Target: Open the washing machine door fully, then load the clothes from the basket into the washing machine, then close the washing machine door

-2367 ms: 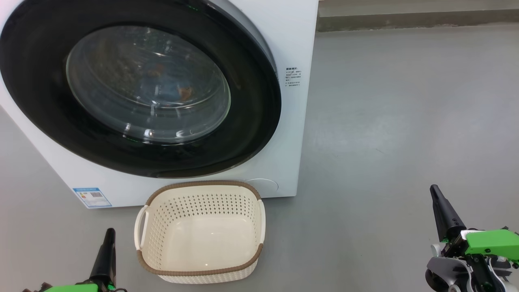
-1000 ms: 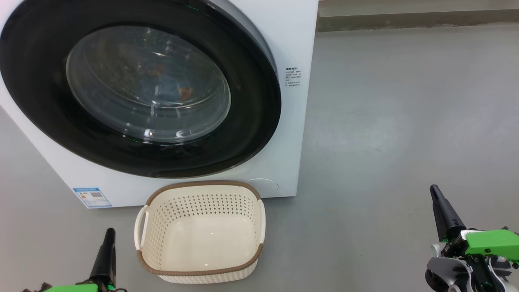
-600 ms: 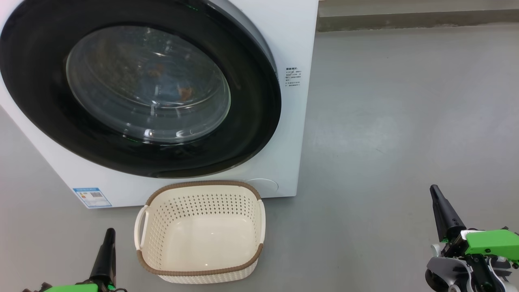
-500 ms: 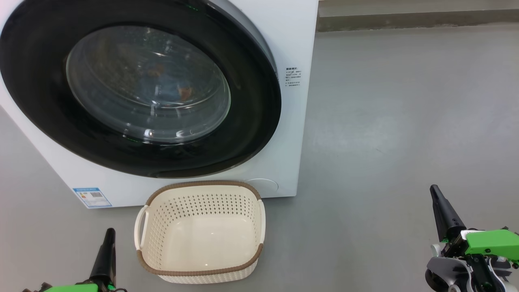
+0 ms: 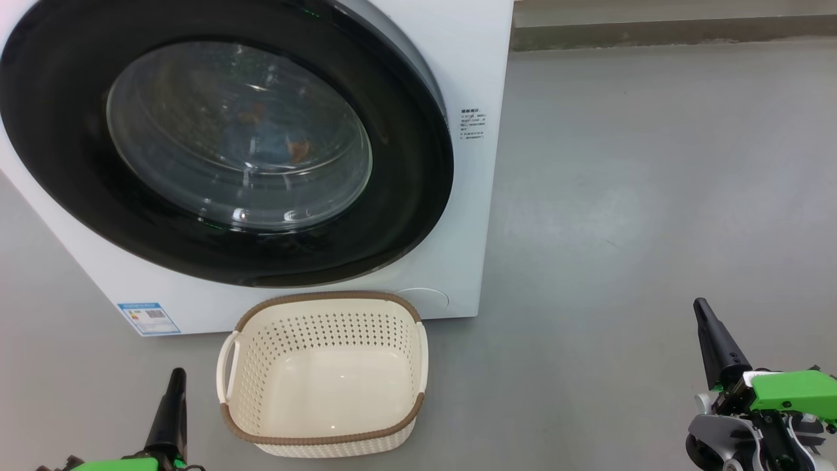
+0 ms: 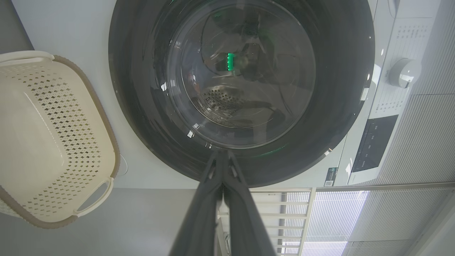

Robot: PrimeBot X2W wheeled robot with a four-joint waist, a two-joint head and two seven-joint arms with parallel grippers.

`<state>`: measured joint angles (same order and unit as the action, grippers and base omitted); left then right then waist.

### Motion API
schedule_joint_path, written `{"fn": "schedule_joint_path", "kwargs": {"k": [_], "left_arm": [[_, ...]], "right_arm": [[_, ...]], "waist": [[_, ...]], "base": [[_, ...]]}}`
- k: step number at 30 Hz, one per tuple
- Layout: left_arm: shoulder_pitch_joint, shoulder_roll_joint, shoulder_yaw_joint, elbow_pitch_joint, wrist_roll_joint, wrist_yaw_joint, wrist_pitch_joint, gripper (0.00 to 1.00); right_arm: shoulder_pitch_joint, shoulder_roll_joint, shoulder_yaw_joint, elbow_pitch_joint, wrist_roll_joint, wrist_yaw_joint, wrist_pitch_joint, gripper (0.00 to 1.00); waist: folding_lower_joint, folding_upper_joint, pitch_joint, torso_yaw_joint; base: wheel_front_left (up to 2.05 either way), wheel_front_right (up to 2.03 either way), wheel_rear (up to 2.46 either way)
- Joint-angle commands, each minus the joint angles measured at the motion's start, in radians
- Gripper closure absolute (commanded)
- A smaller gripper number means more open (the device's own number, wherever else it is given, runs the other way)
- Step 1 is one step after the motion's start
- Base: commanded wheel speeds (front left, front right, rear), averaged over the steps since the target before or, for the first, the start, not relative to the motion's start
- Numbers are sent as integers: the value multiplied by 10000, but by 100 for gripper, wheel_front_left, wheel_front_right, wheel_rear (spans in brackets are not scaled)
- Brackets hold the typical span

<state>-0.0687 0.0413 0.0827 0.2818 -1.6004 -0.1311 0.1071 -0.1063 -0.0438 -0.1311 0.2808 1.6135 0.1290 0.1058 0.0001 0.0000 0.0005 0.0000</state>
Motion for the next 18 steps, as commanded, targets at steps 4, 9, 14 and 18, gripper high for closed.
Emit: {"fn": "schedule_joint_path", "kwargs": {"k": [4, 9, 14, 18], "left_arm": [[-463, 89, 325, -310, -70, 4, 70, 100], [-463, 89, 325, -310, -70, 4, 70, 100], [-463, 89, 325, -310, -70, 4, 70, 100], [-463, 89, 325, -310, -70, 4, 70, 100]], "right_arm": [[-83, -93, 195, -304, -29, 17, 53, 100], [-84, -92, 194, -304, -30, 17, 55, 100], [-84, -91, 192, -304, -32, 17, 56, 100], [-84, -90, 191, -304, -33, 17, 57, 100]], "waist": [[-1, 0, 0, 0], [-1, 0, 0, 0], [-1, 0, 0, 0], [-1, 0, 0, 0]], "base": [[0, 0, 0], [0, 0, 0], [0, 0, 0], [0, 0, 0]]}}
